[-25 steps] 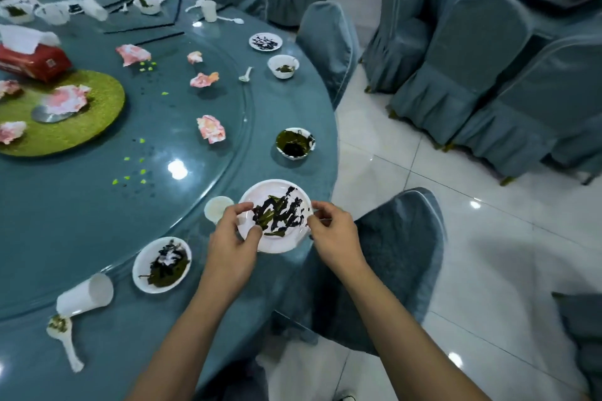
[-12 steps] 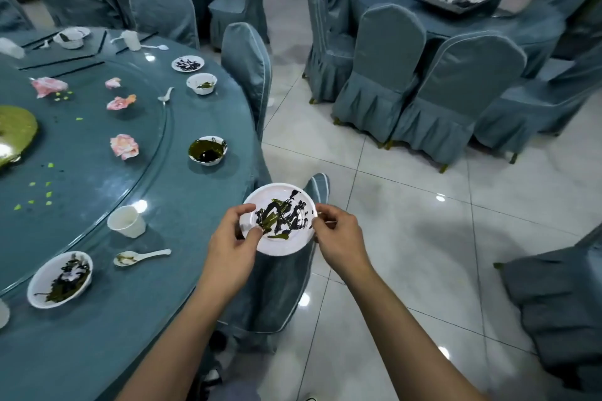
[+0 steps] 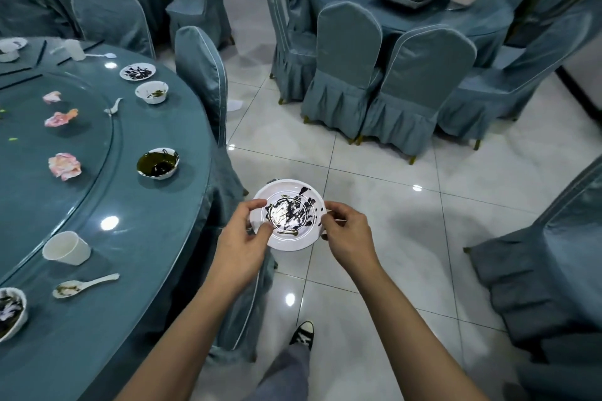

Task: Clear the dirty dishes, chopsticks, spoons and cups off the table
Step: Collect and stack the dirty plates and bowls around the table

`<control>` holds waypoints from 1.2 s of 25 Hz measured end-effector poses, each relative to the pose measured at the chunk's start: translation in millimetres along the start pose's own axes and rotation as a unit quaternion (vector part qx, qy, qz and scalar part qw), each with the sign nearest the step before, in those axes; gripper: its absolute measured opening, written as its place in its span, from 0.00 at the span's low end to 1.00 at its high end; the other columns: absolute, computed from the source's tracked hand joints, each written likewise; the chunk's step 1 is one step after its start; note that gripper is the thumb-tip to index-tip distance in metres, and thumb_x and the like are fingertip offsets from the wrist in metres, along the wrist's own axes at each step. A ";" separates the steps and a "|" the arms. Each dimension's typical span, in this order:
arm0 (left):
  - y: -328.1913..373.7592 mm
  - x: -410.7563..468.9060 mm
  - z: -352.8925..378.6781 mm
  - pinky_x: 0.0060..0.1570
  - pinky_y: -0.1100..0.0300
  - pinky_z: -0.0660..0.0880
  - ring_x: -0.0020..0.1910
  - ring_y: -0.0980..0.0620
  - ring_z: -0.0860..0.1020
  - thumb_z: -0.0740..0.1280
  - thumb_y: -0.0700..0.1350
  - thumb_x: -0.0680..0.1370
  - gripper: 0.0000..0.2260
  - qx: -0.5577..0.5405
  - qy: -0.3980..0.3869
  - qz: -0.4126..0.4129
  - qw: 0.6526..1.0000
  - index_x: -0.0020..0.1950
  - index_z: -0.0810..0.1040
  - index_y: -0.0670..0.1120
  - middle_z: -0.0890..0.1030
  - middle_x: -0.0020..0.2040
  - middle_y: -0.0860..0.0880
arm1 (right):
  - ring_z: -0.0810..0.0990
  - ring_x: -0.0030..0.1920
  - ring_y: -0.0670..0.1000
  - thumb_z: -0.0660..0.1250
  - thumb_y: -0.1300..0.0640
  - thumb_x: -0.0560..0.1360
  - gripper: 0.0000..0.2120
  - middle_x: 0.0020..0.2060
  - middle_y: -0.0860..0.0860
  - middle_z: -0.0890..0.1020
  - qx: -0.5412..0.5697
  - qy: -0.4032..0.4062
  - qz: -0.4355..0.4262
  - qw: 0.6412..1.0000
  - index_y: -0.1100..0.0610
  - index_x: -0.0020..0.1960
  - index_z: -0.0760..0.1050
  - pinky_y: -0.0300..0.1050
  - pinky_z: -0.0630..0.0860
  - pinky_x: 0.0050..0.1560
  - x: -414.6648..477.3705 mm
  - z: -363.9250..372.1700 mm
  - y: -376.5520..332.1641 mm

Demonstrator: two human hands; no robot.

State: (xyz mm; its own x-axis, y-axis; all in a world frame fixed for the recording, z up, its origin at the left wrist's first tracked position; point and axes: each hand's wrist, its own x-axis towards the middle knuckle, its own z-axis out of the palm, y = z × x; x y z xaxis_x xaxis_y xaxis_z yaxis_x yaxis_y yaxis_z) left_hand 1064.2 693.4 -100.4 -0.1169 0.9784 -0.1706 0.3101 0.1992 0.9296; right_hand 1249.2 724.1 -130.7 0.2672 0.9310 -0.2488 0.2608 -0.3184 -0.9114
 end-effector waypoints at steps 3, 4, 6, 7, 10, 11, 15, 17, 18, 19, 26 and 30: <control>8.0 17.7 18.8 0.57 0.47 0.76 0.53 0.40 0.79 0.67 0.43 0.80 0.14 0.010 -0.006 0.004 1.000 0.62 0.76 0.58 0.82 0.55 0.42 | 0.83 0.46 0.51 0.66 0.59 0.78 0.13 0.44 0.49 0.85 0.001 0.010 0.002 1.000 0.53 0.61 0.82 0.57 0.82 0.55 23.7 -12.2 0.3; 11.1 25.4 24.3 0.58 0.47 0.76 0.54 0.41 0.79 0.67 0.46 0.79 0.13 0.010 -0.006 0.004 1.000 0.62 0.76 0.58 0.82 0.56 0.42 | 0.83 0.46 0.51 0.66 0.59 0.78 0.13 0.45 0.49 0.85 0.002 0.010 0.001 1.000 0.53 0.61 0.82 0.57 0.82 0.55 33.0 -15.3 -0.8; 17.8 42.6 34.4 0.60 0.46 0.76 0.54 0.41 0.80 0.67 0.48 0.77 0.14 -0.003 0.002 0.002 1.000 0.61 0.76 0.58 0.81 0.57 0.42 | 0.83 0.46 0.51 0.66 0.59 0.78 0.13 0.45 0.49 0.85 -0.001 0.009 -0.001 1.000 0.54 0.61 0.82 0.58 0.82 0.55 53.1 -20.0 -3.9; 20.5 51.4 38.7 0.60 0.45 0.76 0.54 0.40 0.80 0.67 0.46 0.77 0.13 -0.007 0.004 0.000 1.000 0.61 0.77 0.58 0.81 0.57 0.41 | 0.83 0.46 0.51 0.66 0.59 0.78 0.13 0.45 0.49 0.85 -0.004 0.009 0.000 1.000 0.54 0.61 0.82 0.58 0.82 0.54 63.7 -21.3 -5.2; 27.5 85.0 48.9 0.56 0.44 0.77 0.51 0.39 0.79 0.66 0.46 0.77 0.13 -0.012 0.014 -0.009 1.000 0.60 0.77 0.58 0.82 0.54 0.40 | 0.83 0.46 0.50 0.66 0.59 0.78 0.12 0.44 0.48 0.85 -0.016 -0.001 -0.009 1.000 0.51 0.58 0.82 0.58 0.82 0.54 100.8 -20.8 -14.5; 30.0 97.7 50.7 0.54 0.44 0.78 0.50 0.38 0.79 0.67 0.44 0.78 0.13 -0.013 0.021 -0.011 1.000 0.61 0.77 0.57 0.82 0.53 0.39 | 0.83 0.46 0.50 0.66 0.59 0.78 0.11 0.43 0.48 0.85 -0.016 -0.007 -0.014 1.000 0.49 0.56 0.82 0.58 0.82 0.54 115.2 -18.8 -19.9; 35.4 142.5 52.3 0.54 0.49 0.78 0.47 0.42 0.81 0.66 0.42 0.80 0.14 -0.011 0.045 -0.037 0.998 0.60 0.76 0.60 0.82 0.52 0.46 | 0.83 0.46 0.50 0.65 0.61 0.78 0.11 0.43 0.47 0.85 -0.023 -0.041 -0.024 0.999 0.44 0.51 0.79 0.59 0.81 0.54 164.3 -6.6 -42.7; 38.9 159.7 51.2 0.59 0.49 0.78 0.49 0.49 0.82 0.66 0.43 0.81 0.14 -0.015 0.050 -0.043 0.998 0.60 0.75 0.62 0.81 0.57 0.48 | 0.83 0.44 0.49 0.65 0.61 0.78 0.11 0.42 0.47 0.84 -0.021 -0.049 -0.026 0.998 0.46 0.52 0.79 0.59 0.82 0.53 185.8 -1.7 -53.6; 42.2 168.3 50.5 0.59 0.49 0.77 0.49 0.51 0.82 0.66 0.43 0.81 0.15 -0.014 0.055 -0.045 0.997 0.60 0.75 0.62 0.81 0.58 0.48 | 0.83 0.43 0.48 0.66 0.62 0.78 0.11 0.42 0.46 0.84 -0.021 -0.053 -0.030 0.998 0.46 0.52 0.79 0.59 0.82 0.53 195.8 0.9 -59.3; 45.1 177.3 49.8 0.59 0.49 0.78 0.48 0.52 0.82 0.66 0.43 0.81 0.14 -0.015 0.060 -0.045 0.997 0.60 0.75 0.62 0.81 0.57 0.48 | 0.82 0.42 0.48 0.66 0.62 0.78 0.11 0.41 0.45 0.84 -0.022 -0.056 -0.032 0.998 0.46 0.52 0.79 0.59 0.82 0.53 205.9 3.7 -64.6; 57.7 221.5 44.5 0.54 0.45 0.80 0.48 0.47 0.82 0.65 0.43 0.80 0.14 -0.020 0.091 -0.057 0.994 0.60 0.75 0.62 0.80 0.58 0.51 | 0.83 0.39 0.47 0.66 0.62 0.78 0.12 0.39 0.46 0.84 -0.022 -0.089 -0.039 0.995 0.45 0.50 0.80 0.60 0.82 0.52 256.7 25.6 -88.3; 62.3 246.8 44.8 0.59 0.50 0.78 0.49 0.49 0.81 0.66 0.47 0.78 0.14 -0.012 0.116 -0.069 0.991 0.62 0.75 0.61 0.80 0.60 0.51 | 0.83 0.41 0.48 0.66 0.61 0.78 0.11 0.39 0.46 0.84 -0.029 -0.118 -0.043 0.992 0.47 0.53 0.81 0.59 0.82 0.53 290.6 41.0 -98.6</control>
State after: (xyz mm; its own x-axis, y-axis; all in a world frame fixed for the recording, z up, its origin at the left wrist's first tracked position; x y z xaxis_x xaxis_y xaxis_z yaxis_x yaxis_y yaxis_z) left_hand 1096.9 949.8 -99.2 -0.3711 0.9024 -0.2189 0.2544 0.3255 0.9107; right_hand 1263.1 1033.3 -126.5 0.0184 0.9690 -0.2462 0.3280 -0.2385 -0.9141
